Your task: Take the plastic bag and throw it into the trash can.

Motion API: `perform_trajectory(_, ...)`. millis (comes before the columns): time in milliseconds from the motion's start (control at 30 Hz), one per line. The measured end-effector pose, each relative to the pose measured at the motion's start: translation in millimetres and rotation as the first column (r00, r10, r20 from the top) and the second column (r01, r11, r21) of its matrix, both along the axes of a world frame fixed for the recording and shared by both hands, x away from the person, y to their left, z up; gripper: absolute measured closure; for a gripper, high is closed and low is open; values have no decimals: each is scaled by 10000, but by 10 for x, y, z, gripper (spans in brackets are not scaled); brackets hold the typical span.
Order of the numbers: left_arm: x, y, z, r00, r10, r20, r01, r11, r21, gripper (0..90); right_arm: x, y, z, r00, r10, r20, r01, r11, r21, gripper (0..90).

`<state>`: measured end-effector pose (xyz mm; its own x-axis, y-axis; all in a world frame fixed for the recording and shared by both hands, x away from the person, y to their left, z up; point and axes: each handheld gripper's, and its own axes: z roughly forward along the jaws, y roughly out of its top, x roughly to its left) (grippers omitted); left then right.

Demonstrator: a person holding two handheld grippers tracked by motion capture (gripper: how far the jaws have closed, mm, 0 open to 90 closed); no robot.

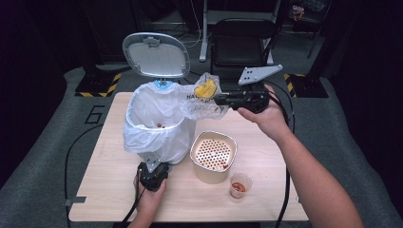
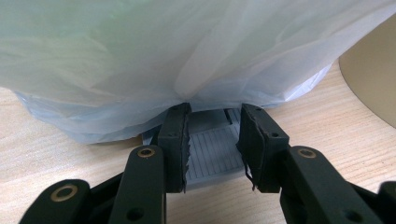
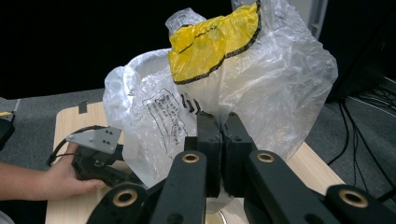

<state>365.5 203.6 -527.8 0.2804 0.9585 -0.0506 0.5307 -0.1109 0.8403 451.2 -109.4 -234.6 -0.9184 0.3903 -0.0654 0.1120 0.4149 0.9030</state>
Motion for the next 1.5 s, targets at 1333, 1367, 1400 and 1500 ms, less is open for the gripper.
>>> perform_trajectory(1333,-1,21,13,9999,-112,-19,112,9995,308,632,307,1209,-107,9951,985,-67,-986,9948,-252,882)
perform_trajectory(1367,-1,20,13,9999,-111,-16,111,9995,303,632,316,1225,-114,9950,998,-56,-999,9947,-248,882)
perform_trajectory(1400,-1,21,13,9999,-111,-17,111,9995,305,631,324,1246,-124,9950,990,-96,-992,9948,-225,882)
perform_trajectory(1500,-1,20,13,9999,-107,-7,107,9995,297,632,345,1283,-142,9953,968,-55,-969,9949,-280,882)
